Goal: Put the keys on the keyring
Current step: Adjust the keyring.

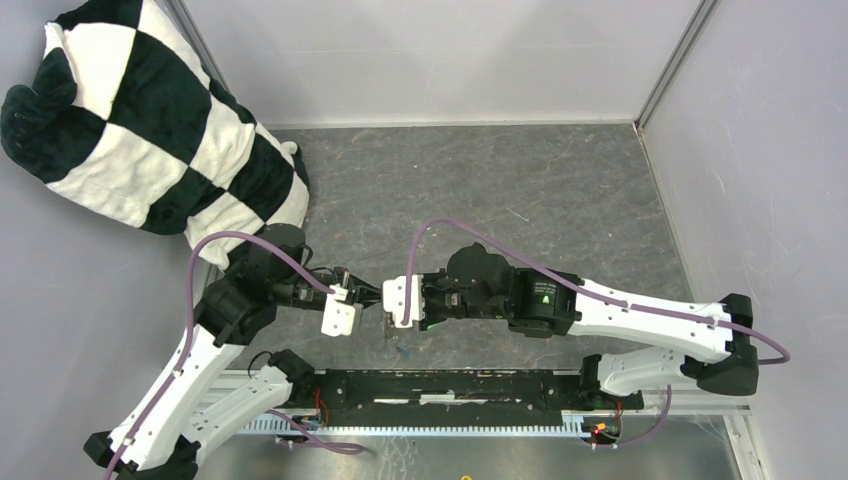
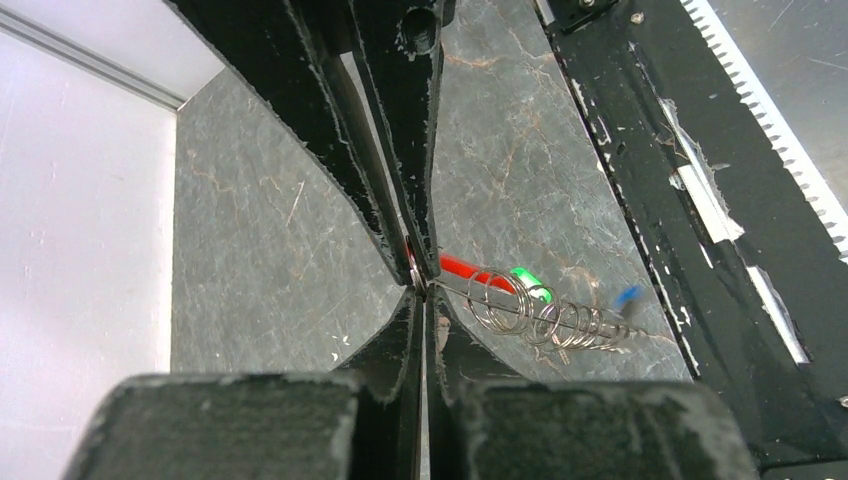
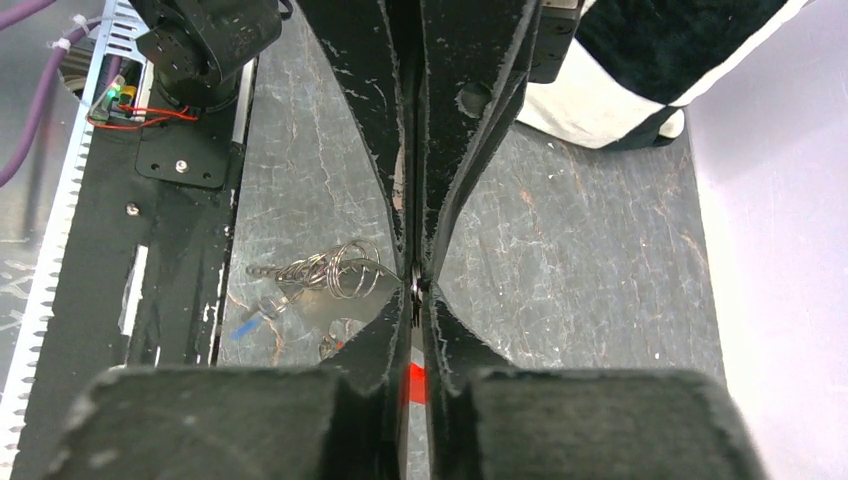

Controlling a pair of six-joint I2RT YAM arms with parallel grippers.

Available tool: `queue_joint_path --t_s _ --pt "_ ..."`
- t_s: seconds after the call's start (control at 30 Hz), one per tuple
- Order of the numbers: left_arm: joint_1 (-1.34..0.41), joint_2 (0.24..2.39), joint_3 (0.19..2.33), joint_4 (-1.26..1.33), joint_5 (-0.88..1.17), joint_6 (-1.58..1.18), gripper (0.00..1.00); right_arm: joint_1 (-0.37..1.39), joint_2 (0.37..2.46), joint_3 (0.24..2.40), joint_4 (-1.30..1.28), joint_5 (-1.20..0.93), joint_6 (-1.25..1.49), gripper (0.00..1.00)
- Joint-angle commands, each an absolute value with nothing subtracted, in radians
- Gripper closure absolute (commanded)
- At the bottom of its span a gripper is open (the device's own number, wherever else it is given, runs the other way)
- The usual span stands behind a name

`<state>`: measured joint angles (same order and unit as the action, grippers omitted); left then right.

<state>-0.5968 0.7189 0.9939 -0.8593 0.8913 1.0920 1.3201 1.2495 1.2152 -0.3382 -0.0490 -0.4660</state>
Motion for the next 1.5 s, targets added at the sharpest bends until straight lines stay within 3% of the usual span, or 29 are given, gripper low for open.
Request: queue_joint_path --t_s 0.0,0.07,0.2,0.3,0.53,0.67,0.7,0.8,1.07,1.47 --pt "-0.6 0.71 1.026 -0.838 0.936 1.13 0.98 1.313 1.208 1.211 -0.244 -0.012 -0.445 0.86" --pt "-0.6 0.712 1.025 -0.839 0.938 1.13 0.98 1.313 1.206 1.21 -0.238 -0.008 -0.432 0.75" --pt "-0.602 0.714 1.025 -0.838 0.939 1.13 0.98 1.313 1.201 1.209 -0.226 -0.013 -0.417 0.67" --pt "-0.601 0.713 1.028 -0.839 0.937 1.127 0.98 1.313 1.202 1.209 -0.234 -0.019 -0.417 0.74" --pt "-0.601 0.712 1.032 -0.838 0.946 1.126 0.98 1.312 1.222 1.234 -0.285 -0.043 -0.425 1.0" --pt "-0.602 0.716 1.044 -0.839 0.957 1.104 0.97 1.307 1.225 1.236 -0.292 -0.034 -0.422 0.99" --pt "-0.601 0.716 1.043 -0.839 0.96 1.097 0.85 1.303 1.216 1.225 -0.265 -0.036 -0.413 1.0" --pt "-0.602 0.715 1.033 -0.824 0.952 1.031 0.64 1.271 1.138 1.117 -0.106 -0.089 -0.358 1.0" --pt "-0.601 0.641 0.937 -0.601 0.914 0.639 0.68 1.175 0.96 0.747 0.516 -0.309 -0.118 1.0" --pt "-0.602 0.681 0.94 -0.51 0.966 0.557 0.69 1.163 0.981 0.673 0.702 -0.393 -0.026 1.0"
